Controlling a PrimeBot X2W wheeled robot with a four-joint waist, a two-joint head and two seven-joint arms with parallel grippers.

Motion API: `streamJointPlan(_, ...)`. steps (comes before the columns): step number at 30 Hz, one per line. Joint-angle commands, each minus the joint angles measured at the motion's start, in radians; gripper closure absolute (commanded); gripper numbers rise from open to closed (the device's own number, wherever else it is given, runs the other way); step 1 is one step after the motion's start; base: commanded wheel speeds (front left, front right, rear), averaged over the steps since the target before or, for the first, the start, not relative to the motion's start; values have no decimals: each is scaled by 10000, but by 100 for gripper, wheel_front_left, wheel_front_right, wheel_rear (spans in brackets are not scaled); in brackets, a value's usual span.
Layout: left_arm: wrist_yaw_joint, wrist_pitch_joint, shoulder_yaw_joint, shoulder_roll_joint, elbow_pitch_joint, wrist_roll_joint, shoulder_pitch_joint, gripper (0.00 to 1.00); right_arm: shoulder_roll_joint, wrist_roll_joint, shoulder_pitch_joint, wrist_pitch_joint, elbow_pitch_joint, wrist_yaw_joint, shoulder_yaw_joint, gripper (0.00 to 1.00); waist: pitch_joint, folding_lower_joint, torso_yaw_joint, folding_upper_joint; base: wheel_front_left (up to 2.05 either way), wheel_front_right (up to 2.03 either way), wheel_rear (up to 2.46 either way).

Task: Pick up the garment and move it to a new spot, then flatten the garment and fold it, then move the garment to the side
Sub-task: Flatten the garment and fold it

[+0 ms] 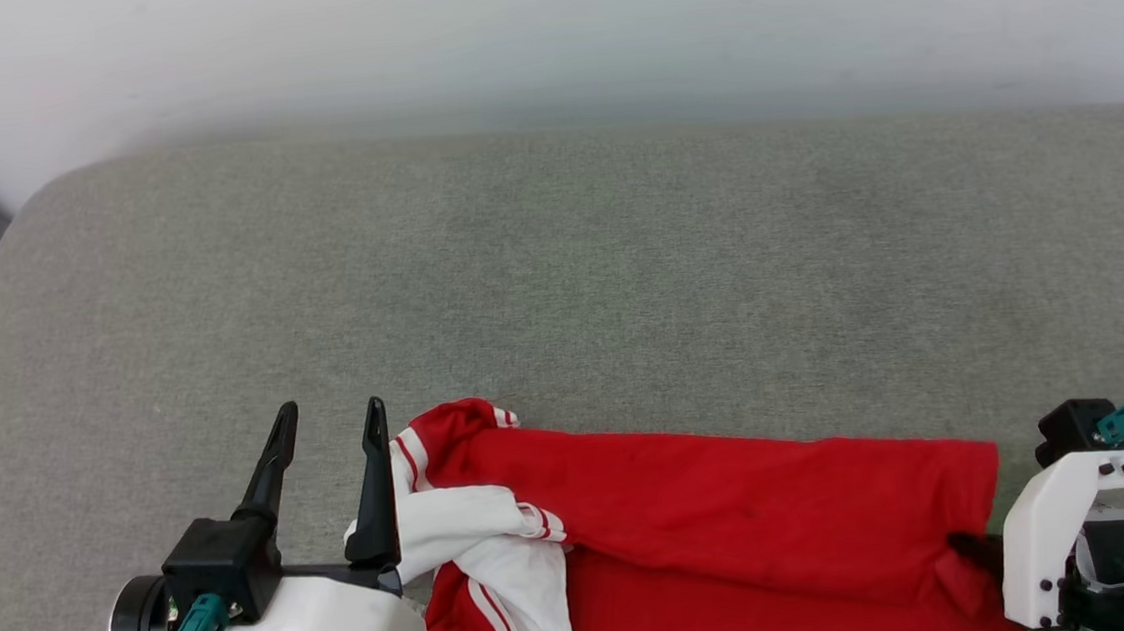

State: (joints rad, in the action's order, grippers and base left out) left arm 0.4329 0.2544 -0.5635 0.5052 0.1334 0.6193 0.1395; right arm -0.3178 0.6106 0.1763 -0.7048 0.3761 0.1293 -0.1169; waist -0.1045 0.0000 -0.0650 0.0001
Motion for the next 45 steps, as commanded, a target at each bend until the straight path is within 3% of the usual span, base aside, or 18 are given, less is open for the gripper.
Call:
streamJointPlan(1, 88, 36, 48, 57, 35, 23, -129, 0, -152, 102, 107, 116, -56, 23, -80, 100, 140, 0, 173, -1, 0, 0, 0)
streamJointPlan(7, 240, -12, 125, 130, 198, 118, -418, 0, -845, 123, 122, 290, -214, 10, 484, 100, 396, 0, 562, -1, 0, 0, 0)
streamJointPlan(16, 313, -29, 116, 202, 266, 128, -605, 0, -1186, -596, -529, 42, -214, 12, 2816, 100, 435, 0, 952, -1, 0, 0, 0)
streamJointPlan(20, 337, -33, 117, 206, 245, 137, -624, 0, -478, -63, -489, -579, -715, 13, 3547, 100, 444, 0, 1044, -1, 0, 0, 0)
streamJointPlan(27, 285, -132, 32, 219, 198, 164, -559, 0, 1785, 3068, -1, -3236, -2371, 13, 3897, 100, 677, 0, 990, -1, 0, 0, 0)
streamJointPlan(30, 259, -190, -16, 231, 212, 147, -474, 0, 2345, 3777, 81, -4016, -2737, 13, 3611, 100, 728, 0, 873, -1, 0, 0, 0)
streamJointPlan(34, 222, -259, -93, 203, 253, 97, -334, 0, 2629, 4238, 180, -4142, -2732, 13, 2983, 100, 683, 0, 689, -1, 0, 0, 0)
streamJointPlan(40, 46, -362, -289, 58, 127, 79, -10, 0, 2693, 5356, 703, -2852, -1793, 13, 980, 100, 444, 0, 184, -1, 0, 0, 0)
streamJointPlan(45, -108, -318, -402, -117, -107, 74, 245, 0, 2684, 5581, 1274, -1648, -607, 13, -701, 100, 235, 0, -151, -1, 0, 0, 0)
